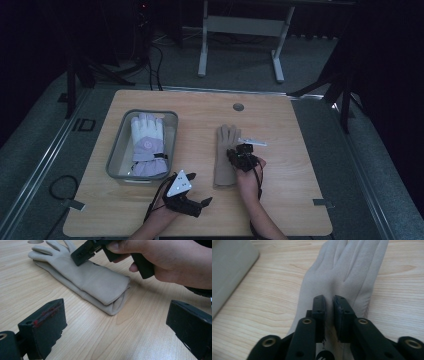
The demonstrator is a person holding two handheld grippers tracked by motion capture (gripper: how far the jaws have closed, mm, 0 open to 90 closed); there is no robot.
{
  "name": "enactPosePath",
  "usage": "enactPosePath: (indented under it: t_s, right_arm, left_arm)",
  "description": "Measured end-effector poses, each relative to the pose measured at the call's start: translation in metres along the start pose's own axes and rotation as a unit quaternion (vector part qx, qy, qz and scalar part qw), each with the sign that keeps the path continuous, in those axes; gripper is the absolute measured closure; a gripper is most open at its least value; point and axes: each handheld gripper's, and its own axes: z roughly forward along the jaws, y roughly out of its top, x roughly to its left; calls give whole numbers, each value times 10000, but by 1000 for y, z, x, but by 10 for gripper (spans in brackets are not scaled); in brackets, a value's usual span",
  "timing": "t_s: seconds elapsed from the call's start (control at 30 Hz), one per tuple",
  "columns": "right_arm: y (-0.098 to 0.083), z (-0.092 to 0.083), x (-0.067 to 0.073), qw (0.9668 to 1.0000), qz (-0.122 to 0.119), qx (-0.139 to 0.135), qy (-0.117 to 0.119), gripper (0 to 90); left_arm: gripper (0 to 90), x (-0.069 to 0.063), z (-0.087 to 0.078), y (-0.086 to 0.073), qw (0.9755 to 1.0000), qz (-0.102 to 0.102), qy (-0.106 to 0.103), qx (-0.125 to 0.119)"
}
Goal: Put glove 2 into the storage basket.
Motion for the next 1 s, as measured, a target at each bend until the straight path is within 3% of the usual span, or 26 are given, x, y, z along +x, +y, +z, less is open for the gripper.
enactPosePath:
  t_s: [0.23, 0.37, 0.57, 0.67, 0.73, 0.83, 0.93, 1.0]
  right_arm:
    - [2, 3, 0, 9996, -246, 103, 37, 605]
    - [4, -3, -2, 9990, -451, 28, 64, 404]
    - [13, -15, -12, 9970, -542, 60, 540, 134]
    - [14, -23, -16, 9945, -902, 121, 523, 113]
    - [14, -29, -19, 9922, -973, 31, 778, 127]
    - [14, -33, -24, 9900, -1136, -59, 835, 151]
    - [16, -34, -29, 9855, -1443, -67, 888, 160]
    - [18, -34, -34, 9852, -1371, -45, 1023, 179]
  left_arm:
    - [28, 1, 0, 0, 10000, -34, -3, 3]
    - [33, 1, -1, 2, 10000, -18, 80, -36]
    - [36, 1, 1, 3, 9999, -12, 98, -57]
    - [36, -1, 4, 5, 10000, -86, 5, 6]
    - [38, -2, 5, 7, 9999, -96, -45, 43]
    - [39, -2, 8, 12, 9997, -65, -190, 141]
    - [42, -3, 11, 15, 9991, 23, -315, 297]
    - [42, -3, 15, 17, 9985, 61, -346, 416]
